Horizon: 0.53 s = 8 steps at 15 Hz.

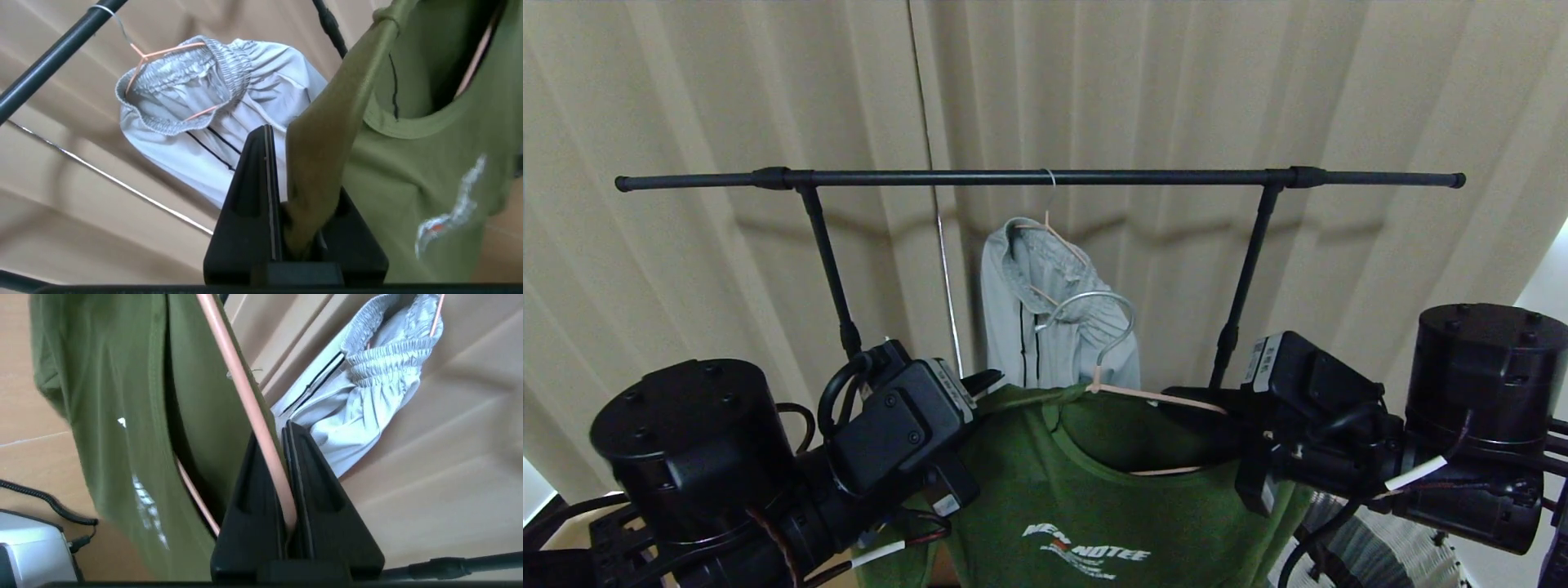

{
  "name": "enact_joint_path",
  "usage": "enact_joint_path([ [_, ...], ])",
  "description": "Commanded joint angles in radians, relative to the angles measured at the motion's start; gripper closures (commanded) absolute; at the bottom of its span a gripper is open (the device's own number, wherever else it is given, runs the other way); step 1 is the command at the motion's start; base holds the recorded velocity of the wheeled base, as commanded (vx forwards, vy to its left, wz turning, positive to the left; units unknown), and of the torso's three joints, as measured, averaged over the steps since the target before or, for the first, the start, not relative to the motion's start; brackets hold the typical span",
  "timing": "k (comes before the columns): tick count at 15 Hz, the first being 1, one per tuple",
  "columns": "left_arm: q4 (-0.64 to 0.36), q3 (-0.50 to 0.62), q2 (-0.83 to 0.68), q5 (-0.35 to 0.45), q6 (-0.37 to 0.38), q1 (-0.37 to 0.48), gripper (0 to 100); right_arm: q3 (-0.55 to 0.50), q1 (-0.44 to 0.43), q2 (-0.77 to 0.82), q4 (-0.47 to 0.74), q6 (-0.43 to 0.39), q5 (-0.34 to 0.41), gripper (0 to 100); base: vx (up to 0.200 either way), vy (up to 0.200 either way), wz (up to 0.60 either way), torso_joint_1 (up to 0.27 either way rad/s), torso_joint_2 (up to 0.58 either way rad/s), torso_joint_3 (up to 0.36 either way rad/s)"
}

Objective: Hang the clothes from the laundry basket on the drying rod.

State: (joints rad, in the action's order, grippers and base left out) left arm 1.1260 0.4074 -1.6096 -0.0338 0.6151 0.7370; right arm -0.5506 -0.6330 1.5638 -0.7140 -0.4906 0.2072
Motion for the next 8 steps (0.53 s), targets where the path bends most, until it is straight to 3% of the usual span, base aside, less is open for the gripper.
enact_joint_path([
  [1, 0.003, -0.004, -0.007, 0.0, -0.002, -0.005, 100, 0.001, -0.001, -0.008, -0.001, 0.0, 0.0, 100, 0.0, 0.0, 0.0, 0.0, 0.0, 0.0],
  [3, 0.003, -0.012, -0.004, 0.002, -0.009, -0.008, 100, 0.021, -0.001, -0.031, -0.001, 0.0, -0.002, 100, 0.0, 0.0, 0.0, 0.0, 0.0, 0.0],
  [4, 0.003, -0.009, -0.006, 0.0, -0.012, -0.008, 0, 0.021, -0.001, -0.036, -0.001, 0.0, -0.003, 100, 0.0, 0.0, 0.0, 0.0, 0.0, 0.0],
  [8, 0.003, -0.022, 0.0, 0.002, -0.014, -0.028, 0, 0.028, 0.029, -0.048, -0.001, 0.003, -0.005, 100, 0.0, 0.0, 0.0, 0.0, 0.0, 0.0],
])
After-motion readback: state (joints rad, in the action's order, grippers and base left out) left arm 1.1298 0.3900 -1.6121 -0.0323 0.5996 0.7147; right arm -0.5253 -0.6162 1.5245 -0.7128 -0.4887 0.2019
